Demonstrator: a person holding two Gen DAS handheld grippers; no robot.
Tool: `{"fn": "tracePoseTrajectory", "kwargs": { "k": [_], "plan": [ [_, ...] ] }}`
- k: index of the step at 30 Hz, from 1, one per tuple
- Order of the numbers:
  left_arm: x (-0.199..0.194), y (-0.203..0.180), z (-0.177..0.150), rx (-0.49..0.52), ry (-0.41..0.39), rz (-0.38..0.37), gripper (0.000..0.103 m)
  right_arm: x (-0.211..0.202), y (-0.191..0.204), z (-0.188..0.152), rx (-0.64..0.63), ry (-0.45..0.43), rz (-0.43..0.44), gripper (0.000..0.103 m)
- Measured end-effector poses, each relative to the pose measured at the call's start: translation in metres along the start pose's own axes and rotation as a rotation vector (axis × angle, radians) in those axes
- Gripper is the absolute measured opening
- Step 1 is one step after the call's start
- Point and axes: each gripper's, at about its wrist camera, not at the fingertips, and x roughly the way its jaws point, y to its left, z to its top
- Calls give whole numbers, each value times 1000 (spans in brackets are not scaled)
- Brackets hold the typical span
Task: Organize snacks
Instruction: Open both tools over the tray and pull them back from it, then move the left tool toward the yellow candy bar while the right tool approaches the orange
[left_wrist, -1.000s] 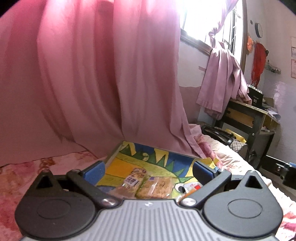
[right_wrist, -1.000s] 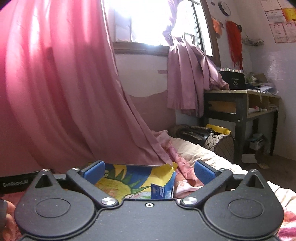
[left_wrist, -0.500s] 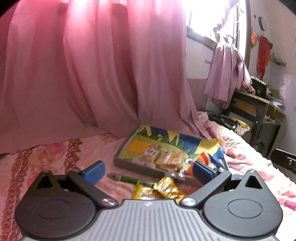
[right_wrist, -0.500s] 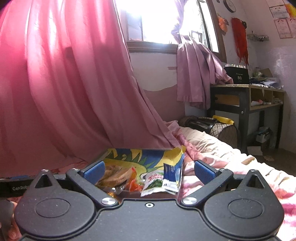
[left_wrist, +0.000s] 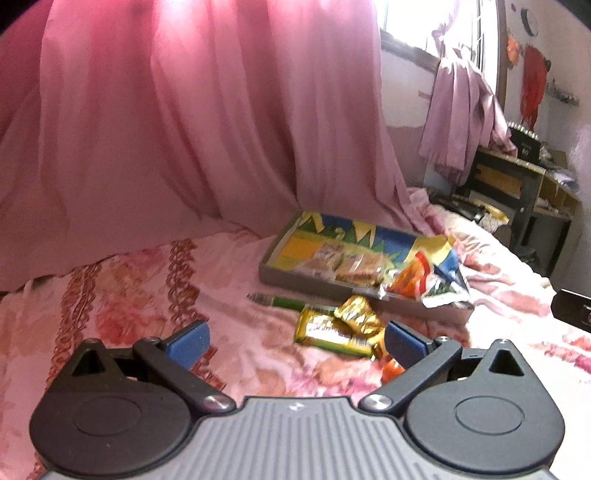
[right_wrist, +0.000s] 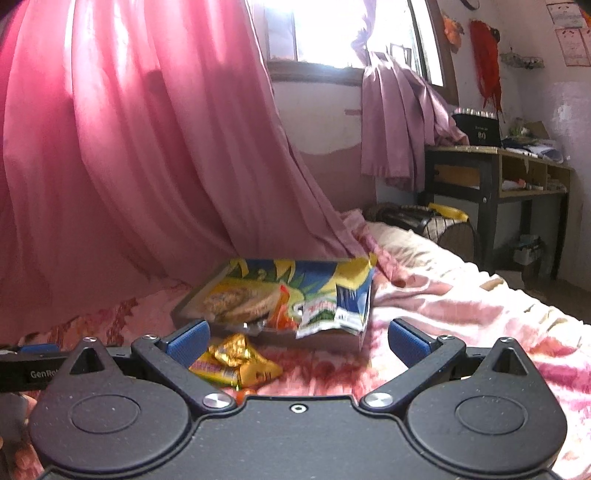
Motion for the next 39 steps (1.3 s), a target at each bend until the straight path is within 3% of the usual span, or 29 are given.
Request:
{"fn": "tracePoseTrajectory", "kwargs": {
  "k": [20,39],
  "plan": [
    [1,9,-23,53,163,106,103,12,11,-24,-11,192,-14,102],
    [19,24,-27,0,294,171,103,37,18,-35,-65,342,-70,102]
  ]
}}
